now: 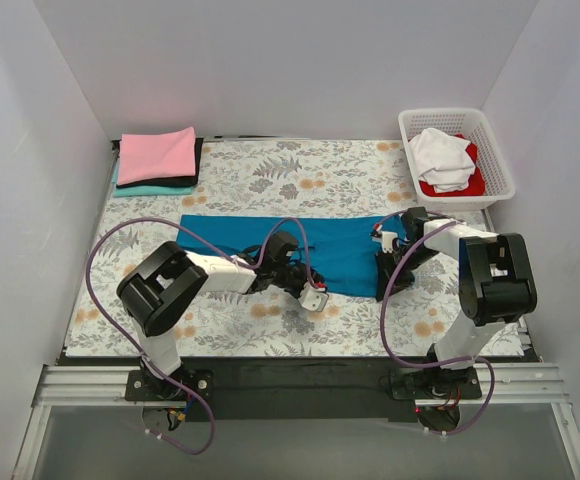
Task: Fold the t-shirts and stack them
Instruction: Fold the tshirt
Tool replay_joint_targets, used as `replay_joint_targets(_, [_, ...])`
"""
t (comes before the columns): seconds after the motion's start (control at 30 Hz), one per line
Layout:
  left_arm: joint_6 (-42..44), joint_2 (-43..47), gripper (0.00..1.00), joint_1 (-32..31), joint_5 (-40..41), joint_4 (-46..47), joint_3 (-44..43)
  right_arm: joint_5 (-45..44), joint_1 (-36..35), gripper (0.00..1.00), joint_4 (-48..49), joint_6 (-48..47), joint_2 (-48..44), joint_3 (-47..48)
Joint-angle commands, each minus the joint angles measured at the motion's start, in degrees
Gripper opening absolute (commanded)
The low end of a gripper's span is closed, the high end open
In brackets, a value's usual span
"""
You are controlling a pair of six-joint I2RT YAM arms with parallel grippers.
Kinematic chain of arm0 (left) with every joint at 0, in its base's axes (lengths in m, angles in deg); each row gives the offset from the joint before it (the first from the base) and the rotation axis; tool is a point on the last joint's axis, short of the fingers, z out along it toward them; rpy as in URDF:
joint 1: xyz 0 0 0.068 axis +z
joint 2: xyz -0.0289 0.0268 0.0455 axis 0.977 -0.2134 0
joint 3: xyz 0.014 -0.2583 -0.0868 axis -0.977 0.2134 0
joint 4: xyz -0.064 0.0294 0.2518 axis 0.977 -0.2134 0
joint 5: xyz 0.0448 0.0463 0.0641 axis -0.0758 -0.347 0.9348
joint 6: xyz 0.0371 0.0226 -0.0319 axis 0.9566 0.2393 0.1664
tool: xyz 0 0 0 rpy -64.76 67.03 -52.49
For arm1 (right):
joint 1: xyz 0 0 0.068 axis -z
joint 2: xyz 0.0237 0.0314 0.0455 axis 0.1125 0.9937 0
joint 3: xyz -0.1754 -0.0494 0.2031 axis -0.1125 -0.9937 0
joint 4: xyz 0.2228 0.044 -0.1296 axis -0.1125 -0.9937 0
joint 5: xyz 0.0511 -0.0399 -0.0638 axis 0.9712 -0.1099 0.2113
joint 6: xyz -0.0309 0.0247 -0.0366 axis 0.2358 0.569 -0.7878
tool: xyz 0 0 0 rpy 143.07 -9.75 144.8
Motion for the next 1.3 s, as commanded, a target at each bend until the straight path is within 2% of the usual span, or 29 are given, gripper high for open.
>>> replay_joint_targets(0.0, [2.0,-1.21,0.26,-0.26,0.68,-0.39,-0.71,-1.1,-0.43,0.08,3.74,-0.48,0.97,-0.37])
replay_joint_targets(0.07, [1.91,-0.95,0.22,-0.26,-0.38,-0.3,-0.79,0.74,-0.51,0.01,3.74,-0.57,0.0,-0.2])
replay_joint_targets(0.17, [1.21,0.28,0.11,-0.26,-1.96,-0.57,-0.62,3.48,-0.43,0.01,3.39,-0.66,-1.93,0.68])
replay_joint_targets(0.27, [-3.26,2.91,0.0,-0.17,-3.54,-3.8,-2.98,5.23,-0.43,0.01,3.56,0.13,-5.78,2.43])
replay_joint_targets(0.53, [-16.98,3.18,0.0,3.52,-6.18,-5.58,-9.84,6.47,-0.34,0.01,4.79,0.84,-8.61,7.62])
replay_joint_targets(0.83, [-29.45,-4.11,0.0,9.93,-4.78,-2.15,-20.65,5.59,0.54,0.01,9.36,2.42,-3.87,15.62])
replay_joint_targets(1.03, [-32.19,-8.85,0.0,12.75,-3.81,0.57,-24.69,4.27,1.15,0.01,13.75,4.61,-0.18,20.36])
replay_joint_targets(1.27, [-33.15,-11.41,0.0,13.98,-2.4,3.73,-24.62,1.55,1.33,0.01,16.83,5.32,5.09,26.78])
